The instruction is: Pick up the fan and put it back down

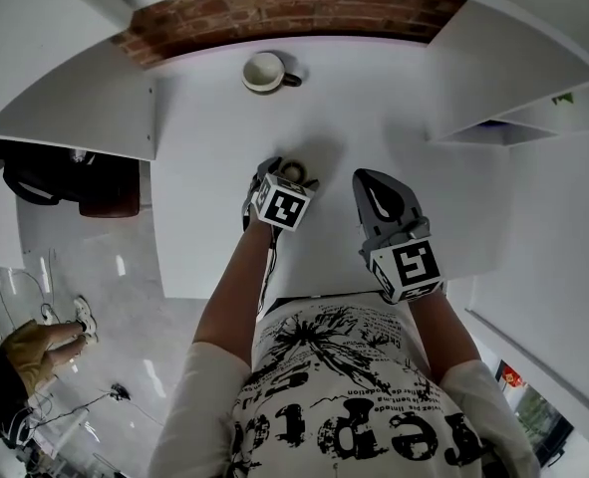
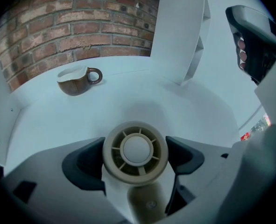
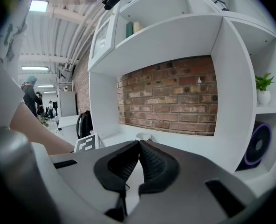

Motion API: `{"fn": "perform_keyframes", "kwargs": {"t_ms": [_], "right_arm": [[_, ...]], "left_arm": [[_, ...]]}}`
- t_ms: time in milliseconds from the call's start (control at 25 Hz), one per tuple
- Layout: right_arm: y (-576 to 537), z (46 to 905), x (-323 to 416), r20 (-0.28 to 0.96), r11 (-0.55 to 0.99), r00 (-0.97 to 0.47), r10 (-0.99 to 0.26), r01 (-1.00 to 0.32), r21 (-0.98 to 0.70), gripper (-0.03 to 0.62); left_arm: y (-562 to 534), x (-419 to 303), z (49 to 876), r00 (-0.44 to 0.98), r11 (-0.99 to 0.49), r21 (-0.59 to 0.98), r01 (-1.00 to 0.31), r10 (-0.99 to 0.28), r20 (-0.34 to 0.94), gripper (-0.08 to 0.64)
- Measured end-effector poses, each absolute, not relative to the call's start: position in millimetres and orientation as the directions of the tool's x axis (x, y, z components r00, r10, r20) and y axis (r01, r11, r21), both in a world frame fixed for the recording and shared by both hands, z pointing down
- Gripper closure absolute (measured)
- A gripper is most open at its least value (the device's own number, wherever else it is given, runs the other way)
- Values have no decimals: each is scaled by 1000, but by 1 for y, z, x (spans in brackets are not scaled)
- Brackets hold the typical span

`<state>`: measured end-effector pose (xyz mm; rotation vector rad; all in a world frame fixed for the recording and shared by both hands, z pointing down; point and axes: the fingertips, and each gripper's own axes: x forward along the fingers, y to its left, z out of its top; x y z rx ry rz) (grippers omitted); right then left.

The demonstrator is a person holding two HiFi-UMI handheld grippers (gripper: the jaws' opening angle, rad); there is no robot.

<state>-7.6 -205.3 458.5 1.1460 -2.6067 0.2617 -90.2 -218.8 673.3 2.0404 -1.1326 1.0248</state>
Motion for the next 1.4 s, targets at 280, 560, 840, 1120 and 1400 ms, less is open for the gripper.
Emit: {"fn": "perform_keyframes", "kwargs": {"t_ms": [280, 560, 840, 1120, 1400], "right_arm": [[-192, 450, -8, 331, 666, -633, -700, -746, -18, 577], [-169, 433, -10, 305, 668, -631, -714, -744, 24, 577], [-140, 412, -15, 255, 662, -630, -733, -748, 55, 577], [-114, 387, -12, 201, 638, -615, -762, -766, 75, 577], [-96, 363, -15, 148, 634, -618, -772, -767, 102, 578]], "left_arm": [[-210, -97, 658, 368, -459, 149, -876, -433, 823, 172], [-205, -107, 600, 388, -467, 103, -878, -571, 724, 173], [-189, -115, 496, 419, -458, 51, -888, -757, 501, 237], [-145, -127, 417, 428, -460, -26, -888, -844, 324, 440], [-107, -144, 368, 426, -442, -41, -896, -881, 205, 546]]}}
